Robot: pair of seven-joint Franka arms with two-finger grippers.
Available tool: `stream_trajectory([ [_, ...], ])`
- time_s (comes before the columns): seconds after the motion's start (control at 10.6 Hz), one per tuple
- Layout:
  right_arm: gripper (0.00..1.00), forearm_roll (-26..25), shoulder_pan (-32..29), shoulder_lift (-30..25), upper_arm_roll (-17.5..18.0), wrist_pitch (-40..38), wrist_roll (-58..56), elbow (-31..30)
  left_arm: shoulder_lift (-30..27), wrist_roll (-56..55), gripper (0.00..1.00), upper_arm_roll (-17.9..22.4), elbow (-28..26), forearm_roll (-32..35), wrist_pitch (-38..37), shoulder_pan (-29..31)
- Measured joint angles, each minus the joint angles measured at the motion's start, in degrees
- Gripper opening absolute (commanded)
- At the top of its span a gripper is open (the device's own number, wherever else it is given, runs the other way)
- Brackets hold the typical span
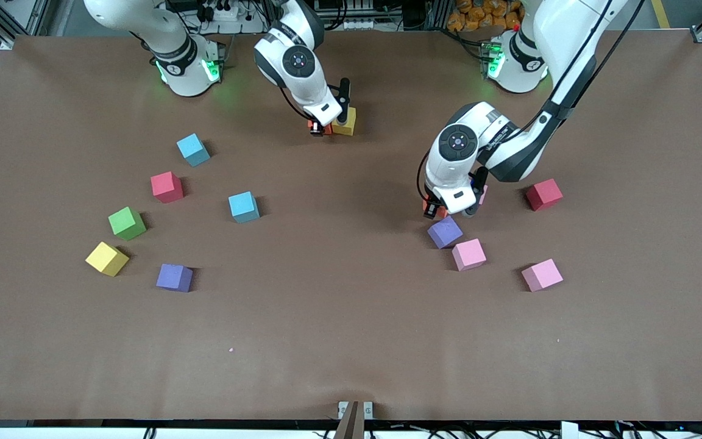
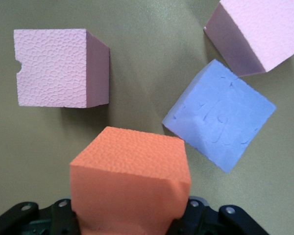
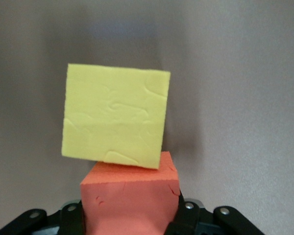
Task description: Form number 2 with 11 blocks
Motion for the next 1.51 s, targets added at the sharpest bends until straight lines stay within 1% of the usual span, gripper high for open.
stream_trajectory([
  [0.28,0.49,0.01,0.49,-0.05,0.07,0.36,1.1,0.14,0.0,-0.14,0.13,0.0,0.09,0.0,-0.02,0.0],
  [0.38,0.53,0.01,0.49,-0.05,0.06,0.36,1.1,0.14,0.0,-0.14,0.13,0.0,0.1,0.0,-0.02,0.0],
  [0.47,0.6,0.01,0.49,-0.05,0.03,0.35,1.1,0.13,0.0,-0.16,0.13,0.0,0.11,0.0,-0.04,0.0],
  [0.57,0.74,0.01,0.49,-0.05,0.0,0.35,1.1,0.13,0.0,-0.18,0.13,0.0,0.12,0.0,-0.07,0.01],
  [0.66,1.0,0.01,0.49,-0.05,-0.02,0.35,1.1,0.13,0.0,-0.19,0.13,0.0,0.13,0.0,-0.08,0.01],
  [1.23,1.0,0.01,0.42,-0.09,-0.11,0.29,1.09,0.15,0.0,-0.56,0.13,0.0,0.21,0.0,-0.09,0.01],
  [1.51,1.0,0.01,-2.11,-2.06,-0.49,-3.22,0.5,0.46,0.0,-3.41,0.13,-0.1,0.31,0.0,-0.09,0.01],
])
